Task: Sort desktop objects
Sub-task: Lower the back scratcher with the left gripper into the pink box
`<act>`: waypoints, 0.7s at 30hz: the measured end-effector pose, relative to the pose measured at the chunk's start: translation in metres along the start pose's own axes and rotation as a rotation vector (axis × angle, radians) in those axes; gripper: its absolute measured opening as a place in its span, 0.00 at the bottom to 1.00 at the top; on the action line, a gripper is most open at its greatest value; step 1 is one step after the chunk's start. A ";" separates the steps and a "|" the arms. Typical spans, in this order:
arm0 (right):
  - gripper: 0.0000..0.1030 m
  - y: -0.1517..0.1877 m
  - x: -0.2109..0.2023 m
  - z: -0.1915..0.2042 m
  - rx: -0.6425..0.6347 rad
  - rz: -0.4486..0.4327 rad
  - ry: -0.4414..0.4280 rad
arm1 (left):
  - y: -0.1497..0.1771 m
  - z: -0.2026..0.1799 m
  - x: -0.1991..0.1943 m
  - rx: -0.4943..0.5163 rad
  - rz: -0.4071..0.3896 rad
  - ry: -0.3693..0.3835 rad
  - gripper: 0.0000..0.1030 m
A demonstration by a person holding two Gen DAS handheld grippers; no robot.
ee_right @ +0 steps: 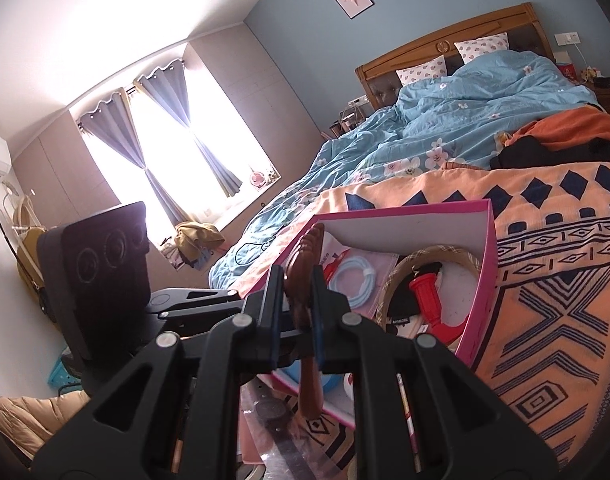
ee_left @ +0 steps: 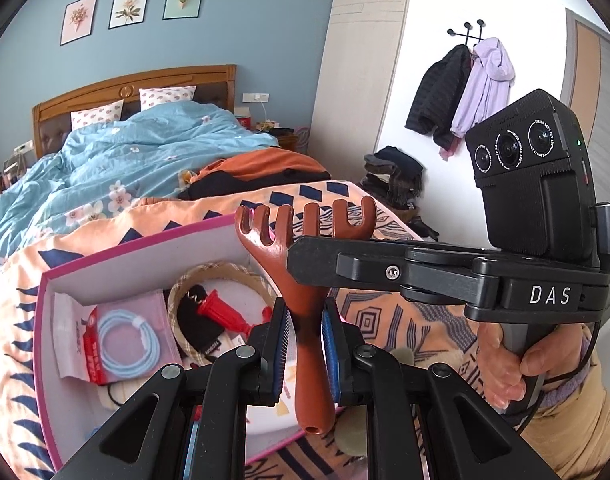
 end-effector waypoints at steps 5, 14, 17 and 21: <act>0.14 -0.003 0.004 -0.010 0.014 -0.001 0.009 | -0.004 0.003 0.013 -0.004 0.014 -0.018 0.15; 0.14 0.003 0.020 -0.033 0.050 0.036 0.034 | -0.005 0.017 0.038 -0.050 0.055 -0.029 0.15; 0.14 0.004 0.024 -0.039 0.061 0.047 0.040 | -0.005 0.020 0.043 -0.061 0.066 -0.033 0.15; 0.14 0.006 0.031 -0.047 0.070 0.065 0.053 | -0.005 0.024 0.051 -0.075 0.081 -0.037 0.15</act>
Point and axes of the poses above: each gripper's, at about its wrist camera, not at the fingertips, and x roughly the way its jaws point, z to its left, y to its underside, the point moved 4 cm from there along x, roughly the way its jaws point, and after that the axes turned 12 degrees about -x, right-handed, at the moved point
